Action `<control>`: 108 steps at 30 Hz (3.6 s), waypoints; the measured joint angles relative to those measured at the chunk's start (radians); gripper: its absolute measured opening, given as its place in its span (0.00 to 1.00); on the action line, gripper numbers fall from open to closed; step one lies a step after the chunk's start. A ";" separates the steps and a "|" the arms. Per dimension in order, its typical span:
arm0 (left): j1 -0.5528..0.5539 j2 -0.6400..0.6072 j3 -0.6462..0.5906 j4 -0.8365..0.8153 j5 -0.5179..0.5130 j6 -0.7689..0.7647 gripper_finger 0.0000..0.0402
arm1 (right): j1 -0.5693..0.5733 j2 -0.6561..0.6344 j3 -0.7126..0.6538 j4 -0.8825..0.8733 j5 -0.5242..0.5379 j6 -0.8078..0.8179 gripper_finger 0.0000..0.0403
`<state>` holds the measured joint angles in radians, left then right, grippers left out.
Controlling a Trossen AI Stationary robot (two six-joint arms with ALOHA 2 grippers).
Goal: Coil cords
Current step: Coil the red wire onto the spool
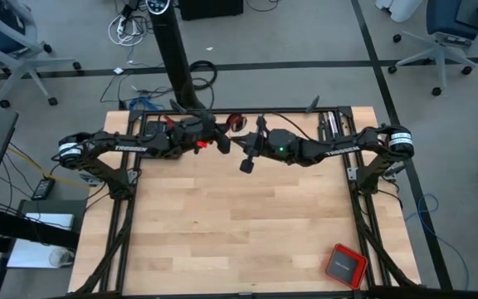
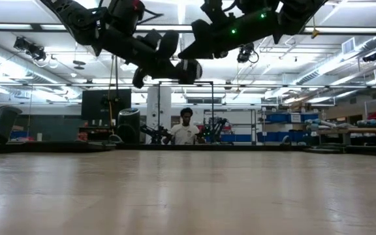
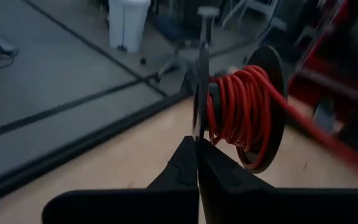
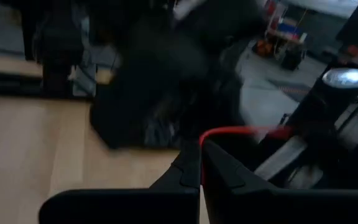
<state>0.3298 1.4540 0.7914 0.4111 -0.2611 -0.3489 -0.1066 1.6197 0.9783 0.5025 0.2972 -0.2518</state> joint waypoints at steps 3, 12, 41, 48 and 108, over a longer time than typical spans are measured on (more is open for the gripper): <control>0.003 0.000 0.000 0.073 0.003 -0.011 0.00 | 0.000 0.000 0.000 -0.063 0.007 0.011 0.00; 0.003 0.000 0.000 0.127 0.219 0.123 0.00 | -0.038 -0.004 0.000 -0.254 0.162 -0.004 0.01; -0.024 0.207 -0.001 -0.114 0.412 0.319 0.00 | -0.051 -0.038 -0.201 -0.451 -0.114 0.277 0.12; -0.081 0.211 -0.001 -0.144 0.430 0.281 0.00 | -0.019 -0.038 -0.328 -0.243 -0.209 0.389 0.10; -0.224 0.210 -0.089 0.345 -0.014 -0.072 0.00 | 0.154 -0.036 -0.341 -0.093 -0.304 0.595 0.23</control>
<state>0.1062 1.6642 0.7029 0.7558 -0.2750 -0.4208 0.0474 1.5837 0.6376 0.4096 -0.0064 0.3434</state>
